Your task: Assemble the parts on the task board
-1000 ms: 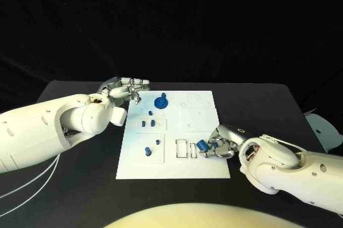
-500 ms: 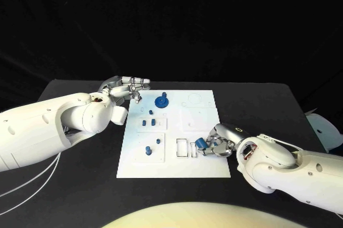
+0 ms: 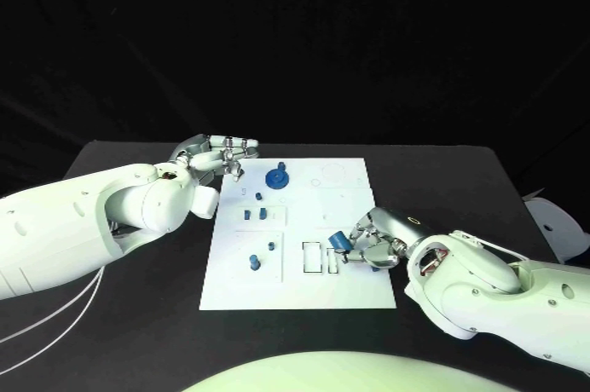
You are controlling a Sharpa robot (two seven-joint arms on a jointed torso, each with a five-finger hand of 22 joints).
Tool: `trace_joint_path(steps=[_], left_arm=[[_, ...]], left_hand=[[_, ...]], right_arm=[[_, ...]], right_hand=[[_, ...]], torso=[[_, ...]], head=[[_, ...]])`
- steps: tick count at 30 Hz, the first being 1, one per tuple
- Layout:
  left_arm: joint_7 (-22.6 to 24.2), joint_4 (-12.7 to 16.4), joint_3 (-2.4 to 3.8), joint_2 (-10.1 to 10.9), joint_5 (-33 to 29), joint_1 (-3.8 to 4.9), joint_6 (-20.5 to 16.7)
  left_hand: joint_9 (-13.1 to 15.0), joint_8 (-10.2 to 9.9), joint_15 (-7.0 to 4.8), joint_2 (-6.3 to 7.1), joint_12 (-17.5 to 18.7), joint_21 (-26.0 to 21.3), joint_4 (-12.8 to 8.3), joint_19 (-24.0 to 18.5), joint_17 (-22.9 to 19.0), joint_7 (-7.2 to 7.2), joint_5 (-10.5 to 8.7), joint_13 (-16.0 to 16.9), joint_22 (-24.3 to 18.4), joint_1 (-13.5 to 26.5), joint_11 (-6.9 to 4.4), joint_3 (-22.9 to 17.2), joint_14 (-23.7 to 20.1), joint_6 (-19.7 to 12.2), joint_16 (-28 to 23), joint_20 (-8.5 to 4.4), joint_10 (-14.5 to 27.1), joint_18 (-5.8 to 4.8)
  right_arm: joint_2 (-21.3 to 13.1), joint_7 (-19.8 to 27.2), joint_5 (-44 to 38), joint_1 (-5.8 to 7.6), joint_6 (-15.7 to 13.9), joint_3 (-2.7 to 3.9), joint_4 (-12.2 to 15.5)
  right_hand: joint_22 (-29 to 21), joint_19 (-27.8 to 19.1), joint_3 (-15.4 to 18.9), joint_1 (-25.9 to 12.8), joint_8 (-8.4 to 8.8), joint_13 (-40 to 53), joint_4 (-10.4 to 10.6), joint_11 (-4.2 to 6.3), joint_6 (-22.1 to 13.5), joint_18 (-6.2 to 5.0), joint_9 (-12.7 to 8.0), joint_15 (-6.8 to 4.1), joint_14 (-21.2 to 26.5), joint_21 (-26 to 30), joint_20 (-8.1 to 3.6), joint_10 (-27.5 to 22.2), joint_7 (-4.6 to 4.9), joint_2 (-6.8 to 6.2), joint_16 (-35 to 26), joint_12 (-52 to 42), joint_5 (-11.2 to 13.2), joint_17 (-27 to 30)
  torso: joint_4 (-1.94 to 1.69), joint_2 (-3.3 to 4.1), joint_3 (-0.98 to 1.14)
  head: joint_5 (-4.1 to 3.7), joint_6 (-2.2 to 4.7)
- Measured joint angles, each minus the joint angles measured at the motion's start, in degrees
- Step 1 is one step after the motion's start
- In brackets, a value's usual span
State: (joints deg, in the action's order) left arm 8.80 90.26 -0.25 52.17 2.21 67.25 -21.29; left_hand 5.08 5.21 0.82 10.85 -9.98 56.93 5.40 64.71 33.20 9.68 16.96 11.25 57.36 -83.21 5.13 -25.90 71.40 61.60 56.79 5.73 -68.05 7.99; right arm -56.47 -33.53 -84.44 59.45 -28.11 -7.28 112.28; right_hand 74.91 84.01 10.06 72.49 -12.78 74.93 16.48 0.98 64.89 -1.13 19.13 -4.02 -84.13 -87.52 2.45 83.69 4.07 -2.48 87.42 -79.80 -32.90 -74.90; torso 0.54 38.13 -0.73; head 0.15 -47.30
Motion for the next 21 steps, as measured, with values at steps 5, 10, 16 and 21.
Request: trace_joint_path(steps=[5,10,16,21], left_arm=[[0.0,0.0,-0.04,-0.1,0.0,0.00,0.0],[0.0,0.1,-0.05,-0.1,-0.1,0.00,0.1],[0.0,0.1,-0.06,-0.2,-0.1,0.00,0.1],[0.0,0.2,-0.06,-0.3,-0.2,0.00,0.2]], left_hand=[[0.0,0.0,0.00,0.00,0.0,0.0,0.0,0.0,0.0,0.00,0.00,0.0,0.0,0.0,0.00,0.0,0.0,0.0,0.0,0.00,0.0,0.00],[0.0,0.0,0.00,0.00,0.0,0.0,0.0,0.0,-0.1,0.00,0.00,0.0,0.0,0.0,0.00,0.0,0.0,0.0,0.0,0.00,0.0,0.00],[0.0,0.0,0.00,0.00,0.0,0.0,0.0,0.0,-0.1,0.00,0.00,0.0,0.0,0.0,0.00,0.0,0.0,0.0,0.0,0.00,0.0,0.00],[0.0,0.0,0.00,0.00,0.0,0.0,0.0,0.0,-0.1,0.00,0.00,0.0,0.0,0.0,0.00,0.0,0.0,0.0,0.0,0.00,0.0,0.00]], right_arm=[[0.8,0.3,1.7,0.44,-0.9,0.06,0.1],[2.8,0.7,3.4,0.52,-0.7,0.03,-0.8],[5.7,1.0,5.5,0.40,0.6,-0.12,-3.2],[7.1,1.2,7.0,0.30,2.4,-0.25,-4.6]], right_hand=[[0.0,0.0,0.2,-0.7,-0.26,0.0,0.1,0.00,0.0,0.34,0.0,-0.12,0.1,-0.2,0.00,0.0,0.00,0.69,0.0,0.0,-1.1,0.0],[0.0,0.0,0.2,-0.7,-0.27,0.0,0.1,0.00,0.0,0.35,0.0,-0.20,0.2,-0.2,0.00,0.0,0.00,0.68,0.0,0.0,-1.2,0.0],[0.0,-0.1,0.4,-1.8,-0.30,0.0,0.2,0.00,0.0,0.34,0.2,-0.20,0.2,-0.2,-0.13,0.0,0.00,1.80,0.0,0.0,-0.6,0.0],[0.0,0.0,0.5,-2.4,-0.97,0.0,0.4,0.20,0.0,0.34,1.1,-0.33,0.1,-0.2,-0.42,0.2,0.00,2.33,0.0,0.3,0.0,0.0]], torso=[[-0.09,0.05,-0.07],[-0.07,0.10,-0.08],[-0.12,0.16,-0.08],[-0.20,0.20,-0.09]], head=[[-0.10,0.15],[0.21,0.15],[0.25,-0.08],[0.29,-0.29]])
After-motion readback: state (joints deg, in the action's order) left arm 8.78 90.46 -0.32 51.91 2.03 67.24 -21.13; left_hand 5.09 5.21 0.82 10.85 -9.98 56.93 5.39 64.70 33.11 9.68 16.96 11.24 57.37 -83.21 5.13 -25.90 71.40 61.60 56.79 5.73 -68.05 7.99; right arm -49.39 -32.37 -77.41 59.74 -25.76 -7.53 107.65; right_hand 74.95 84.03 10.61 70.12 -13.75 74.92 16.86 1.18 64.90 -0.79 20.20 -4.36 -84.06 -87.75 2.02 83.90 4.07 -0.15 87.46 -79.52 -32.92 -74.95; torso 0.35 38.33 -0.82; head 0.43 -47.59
